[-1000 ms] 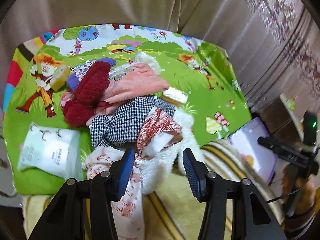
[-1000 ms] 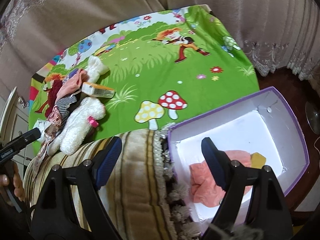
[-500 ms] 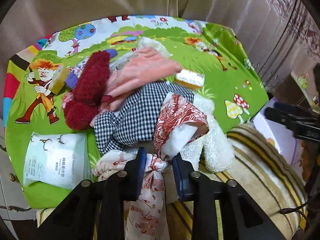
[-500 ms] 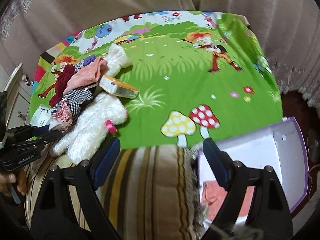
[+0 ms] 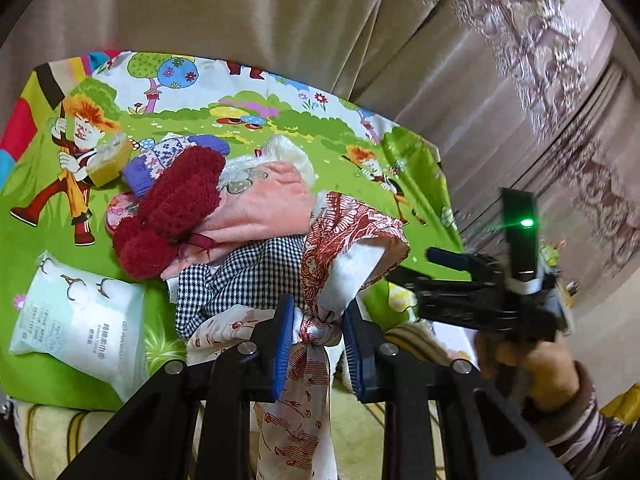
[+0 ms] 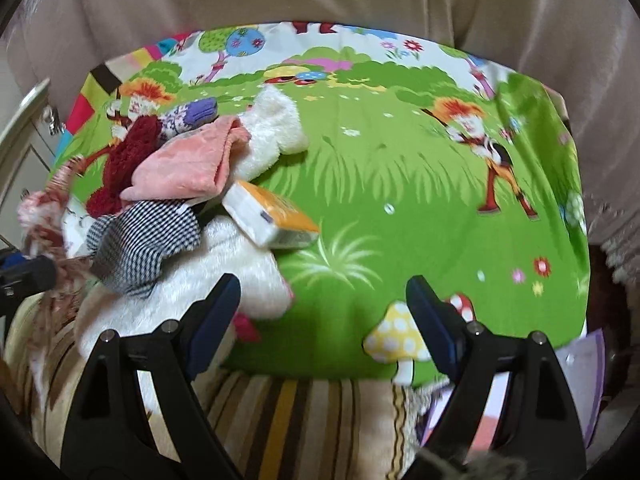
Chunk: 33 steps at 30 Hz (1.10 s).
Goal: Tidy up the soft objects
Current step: 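Grasp the white floral scarf with the left tool while the right tool grasps the orange-white box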
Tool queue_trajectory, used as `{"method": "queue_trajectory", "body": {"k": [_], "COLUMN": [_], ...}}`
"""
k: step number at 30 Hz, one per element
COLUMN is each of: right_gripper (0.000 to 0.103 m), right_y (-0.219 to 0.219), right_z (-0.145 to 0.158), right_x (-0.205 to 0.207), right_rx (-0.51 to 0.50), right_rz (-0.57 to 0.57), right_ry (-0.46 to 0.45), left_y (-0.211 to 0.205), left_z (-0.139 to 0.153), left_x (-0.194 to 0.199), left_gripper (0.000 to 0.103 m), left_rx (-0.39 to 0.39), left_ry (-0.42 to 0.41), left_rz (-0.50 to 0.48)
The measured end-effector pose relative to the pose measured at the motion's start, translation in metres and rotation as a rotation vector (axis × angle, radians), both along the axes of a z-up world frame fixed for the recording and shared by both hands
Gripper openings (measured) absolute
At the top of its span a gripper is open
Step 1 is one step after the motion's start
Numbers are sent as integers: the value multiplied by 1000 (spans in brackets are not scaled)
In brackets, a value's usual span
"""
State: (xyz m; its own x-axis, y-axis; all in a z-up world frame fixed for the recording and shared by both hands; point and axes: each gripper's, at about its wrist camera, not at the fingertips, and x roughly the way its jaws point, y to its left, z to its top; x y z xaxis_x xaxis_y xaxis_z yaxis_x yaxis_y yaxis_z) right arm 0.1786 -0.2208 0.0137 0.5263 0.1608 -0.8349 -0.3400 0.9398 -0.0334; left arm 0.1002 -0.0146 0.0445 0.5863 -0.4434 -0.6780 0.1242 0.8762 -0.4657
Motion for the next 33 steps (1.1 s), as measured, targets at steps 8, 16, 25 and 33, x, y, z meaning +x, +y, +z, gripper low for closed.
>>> {"method": "queue_trajectory", "body": {"k": [8,16,25,33], "right_gripper": [87,74,33,30], "right_y": [40,55,45,23], "right_z": [-16,-34,-43,-32], "right_x": [25,51,57,51], "right_rx": [-88,-109,-56,9], "right_rz": [100,122,100,47], "right_ry": [-4,22,50,32], "left_y": [6,11,7,0], "left_z": [-2,-8,-13,-6], "left_x": [3,5,9,10], "left_gripper": [25,25,25,25], "left_rx": [-37,-48,-46,-44], "left_ry": [6,21,36,27], "left_rz": [14,25,19,13]}}
